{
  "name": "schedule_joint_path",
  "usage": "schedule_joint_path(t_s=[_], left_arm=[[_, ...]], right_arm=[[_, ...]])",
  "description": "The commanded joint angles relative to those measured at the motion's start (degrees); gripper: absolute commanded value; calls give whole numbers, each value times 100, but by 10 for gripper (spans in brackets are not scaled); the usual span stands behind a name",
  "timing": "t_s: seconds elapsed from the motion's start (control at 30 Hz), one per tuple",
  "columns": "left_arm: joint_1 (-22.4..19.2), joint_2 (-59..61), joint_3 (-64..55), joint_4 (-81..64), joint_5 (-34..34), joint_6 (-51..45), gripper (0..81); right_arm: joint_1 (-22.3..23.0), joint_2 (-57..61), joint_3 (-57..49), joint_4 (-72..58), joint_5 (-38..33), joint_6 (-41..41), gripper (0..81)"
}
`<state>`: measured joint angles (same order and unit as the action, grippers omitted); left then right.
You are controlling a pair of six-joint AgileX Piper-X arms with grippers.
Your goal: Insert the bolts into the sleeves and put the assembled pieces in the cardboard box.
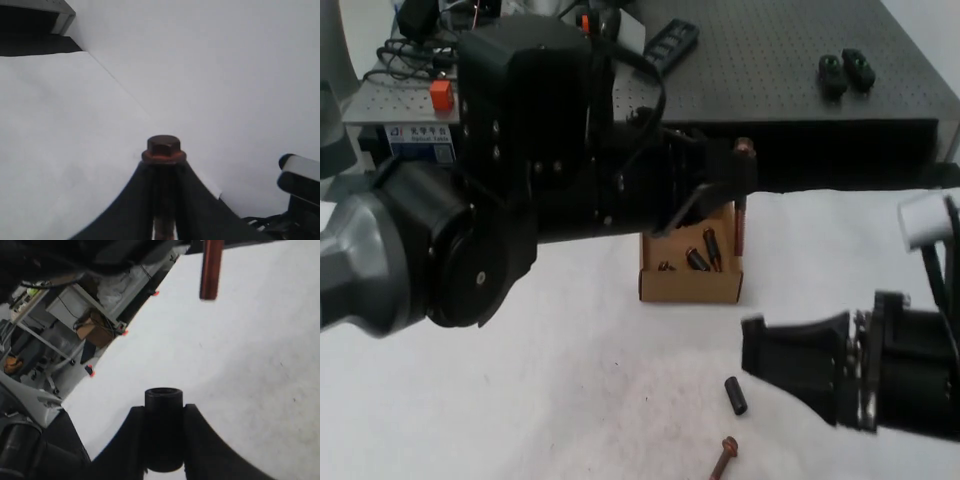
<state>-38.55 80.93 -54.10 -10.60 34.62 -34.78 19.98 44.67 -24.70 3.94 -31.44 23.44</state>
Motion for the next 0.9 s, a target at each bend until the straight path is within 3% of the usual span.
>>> schedule_joint_path(t_s=[0.0, 0.87], left_arm=[[3, -98, -10, -230, 179, -168, 7], [-11, -98, -6, -370, 211, -221, 7]], right_arm=[[19, 143, -1, -394, 47, 149, 44], [19, 332, -1, -1724, 1107, 223, 44]])
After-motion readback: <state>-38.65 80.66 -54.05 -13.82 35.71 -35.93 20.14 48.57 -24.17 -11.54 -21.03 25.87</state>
